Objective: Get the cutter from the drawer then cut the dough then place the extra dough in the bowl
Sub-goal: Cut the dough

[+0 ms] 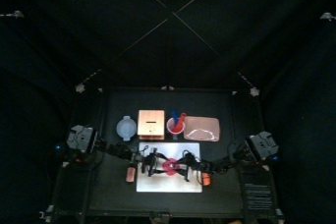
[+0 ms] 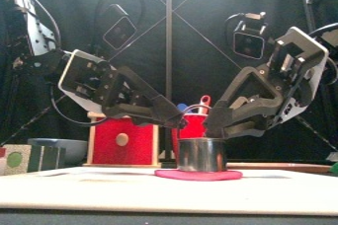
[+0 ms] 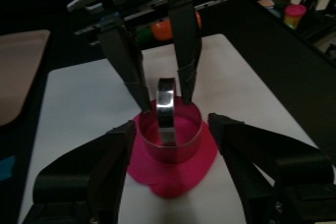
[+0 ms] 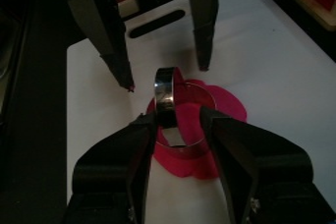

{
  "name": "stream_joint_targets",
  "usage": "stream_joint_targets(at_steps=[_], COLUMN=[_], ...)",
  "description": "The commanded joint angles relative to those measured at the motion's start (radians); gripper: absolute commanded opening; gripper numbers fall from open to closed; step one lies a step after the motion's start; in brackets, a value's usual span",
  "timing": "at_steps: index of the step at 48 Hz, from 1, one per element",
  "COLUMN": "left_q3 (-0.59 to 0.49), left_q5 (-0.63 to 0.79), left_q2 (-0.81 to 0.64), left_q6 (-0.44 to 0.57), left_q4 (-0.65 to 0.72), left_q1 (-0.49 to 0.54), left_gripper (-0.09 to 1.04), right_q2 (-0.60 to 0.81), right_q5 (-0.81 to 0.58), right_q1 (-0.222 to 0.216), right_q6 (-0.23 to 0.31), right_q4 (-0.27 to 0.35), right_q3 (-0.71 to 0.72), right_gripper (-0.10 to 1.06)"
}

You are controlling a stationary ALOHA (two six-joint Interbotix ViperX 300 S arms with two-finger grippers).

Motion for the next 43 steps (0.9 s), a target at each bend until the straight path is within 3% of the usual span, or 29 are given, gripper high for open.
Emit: stream_joint_targets(at_steps=[1,13,27,43], left_q3=[-0.028,-0.029,-0.037,-0.034], left_q5=[-0.005,-0.005,0.005,0.054], left_q2=[-0.011,0.015,0.029,0.02], left_q6=[-0.034,-0.041,-0.043,-0.041], left_q4=[0.058,0.075,0.064,0.035], left_q1=[0.003,0.023,0.023,0.025], left_gripper=[0.85,0.59,0.59,0.59], right_q2=[-0.02,-0.023,-0.021,-0.028], right_q5=[-0.009,-0.009,-0.009,-0.008], right_q1=[0.003,0.011,0.011,0.005], right_q6=[-0.002,-0.003,-0.003,-0.003], right_q4=[0.002,-0.002,-0.003,-0.041], right_q3=[-0.018,-0.02,-0.005,0.009], right_gripper=[0.78,0.78,0.76,0.54])
